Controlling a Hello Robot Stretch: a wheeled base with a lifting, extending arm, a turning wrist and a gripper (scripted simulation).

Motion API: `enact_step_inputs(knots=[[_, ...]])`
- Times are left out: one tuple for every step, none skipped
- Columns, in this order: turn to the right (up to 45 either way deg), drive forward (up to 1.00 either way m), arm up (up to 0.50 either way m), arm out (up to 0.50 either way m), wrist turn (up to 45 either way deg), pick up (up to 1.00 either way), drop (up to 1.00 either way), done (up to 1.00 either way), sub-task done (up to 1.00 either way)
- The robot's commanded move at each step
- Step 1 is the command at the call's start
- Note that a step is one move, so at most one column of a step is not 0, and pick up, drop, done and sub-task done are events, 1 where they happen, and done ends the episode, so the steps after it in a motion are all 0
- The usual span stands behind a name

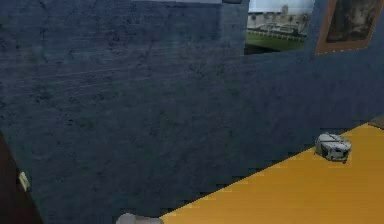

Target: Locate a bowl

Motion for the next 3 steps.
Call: enact_step_inputs(knots=[[9.0,0.0,0.0,0.0,0.0,0.0,0.0,0.0,0.0],[0.0,0.4,0.0,0.0,0.0,0.0,0.0,0.0,0.0],[45.0,0.0,0.0,0.0,0.0,0.0,0.0,0.0,0.0]])
